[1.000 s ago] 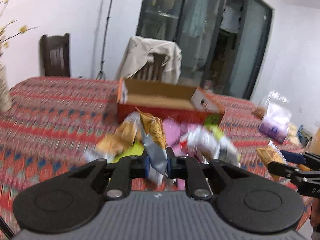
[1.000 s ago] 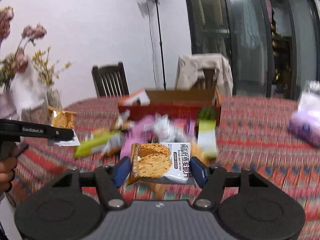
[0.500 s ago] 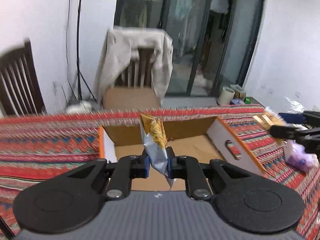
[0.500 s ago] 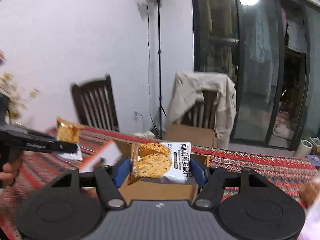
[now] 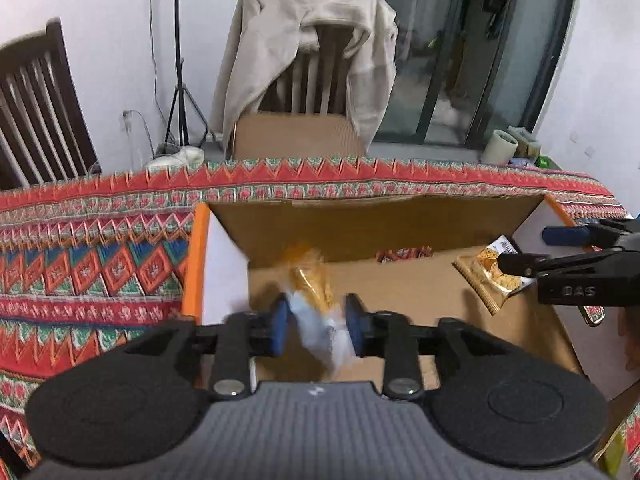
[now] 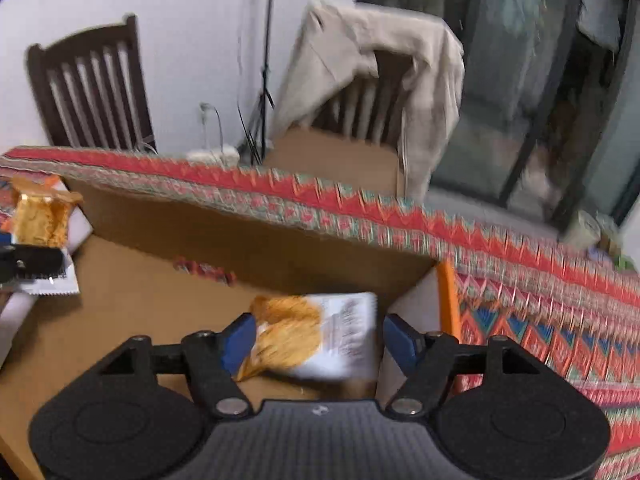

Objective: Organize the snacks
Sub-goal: 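Carry both packets over the cardboard box and open both grippers to drop them, then move both tools back toward the snack pile, then grasp a cracker packet with the right gripper while the left grasps a white packet, then carry both packets into the box and open both grippers, then move both tools back toward the snack pile, then grasp the lime-green bar with the left gripper while the right grasps a silver packet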

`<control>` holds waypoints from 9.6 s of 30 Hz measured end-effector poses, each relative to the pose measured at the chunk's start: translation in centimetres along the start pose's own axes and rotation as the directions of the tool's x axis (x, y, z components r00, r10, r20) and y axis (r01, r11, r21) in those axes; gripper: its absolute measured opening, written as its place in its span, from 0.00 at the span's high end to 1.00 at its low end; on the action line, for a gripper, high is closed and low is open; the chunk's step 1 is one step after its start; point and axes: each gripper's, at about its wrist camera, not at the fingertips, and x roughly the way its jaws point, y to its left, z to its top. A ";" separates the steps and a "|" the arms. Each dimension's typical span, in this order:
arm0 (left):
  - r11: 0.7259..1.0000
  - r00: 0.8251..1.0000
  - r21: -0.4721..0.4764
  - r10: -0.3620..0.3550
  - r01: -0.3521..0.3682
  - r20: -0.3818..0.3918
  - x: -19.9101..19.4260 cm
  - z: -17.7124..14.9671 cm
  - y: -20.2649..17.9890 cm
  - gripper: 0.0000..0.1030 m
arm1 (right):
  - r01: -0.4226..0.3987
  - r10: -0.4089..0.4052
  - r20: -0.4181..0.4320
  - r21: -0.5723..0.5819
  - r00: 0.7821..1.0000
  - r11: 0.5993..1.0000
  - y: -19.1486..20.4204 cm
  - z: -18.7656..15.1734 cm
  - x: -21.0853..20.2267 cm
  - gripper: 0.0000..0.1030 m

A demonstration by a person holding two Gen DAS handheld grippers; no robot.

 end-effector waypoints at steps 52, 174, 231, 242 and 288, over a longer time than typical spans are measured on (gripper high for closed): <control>0.998 0.912 0.042 0.024 -0.045 0.410 -43.1 -41.2 -9.3 0.00 | -0.123 0.089 0.447 0.047 0.890 0.991 5.7 -39.6 -46.3 0.00; 0.976 0.998 -0.216 -0.027 0.012 -0.065 3.4 3.5 -1.8 0.42 | -0.229 0.263 -0.080 0.293 0.962 0.928 1.3 -0.4 2.3 0.48; 0.998 0.952 0.000 0.064 -0.068 0.298 -32.8 -34.3 -4.6 0.00 | -0.185 0.157 0.361 0.044 0.919 0.982 7.9 -38.0 -34.8 0.00; 0.997 0.970 0.035 0.055 -0.065 0.235 -28.5 -32.5 -4.1 0.00 | -0.188 0.132 0.411 0.097 0.902 0.977 6.2 -37.9 -32.7 0.00; 0.996 0.981 -0.076 -0.036 0.051 0.189 -30.6 -34.8 -5.3 0.67 | -0.253 0.175 0.322 0.218 0.931 0.943 1.4 -36.7 -31.8 0.82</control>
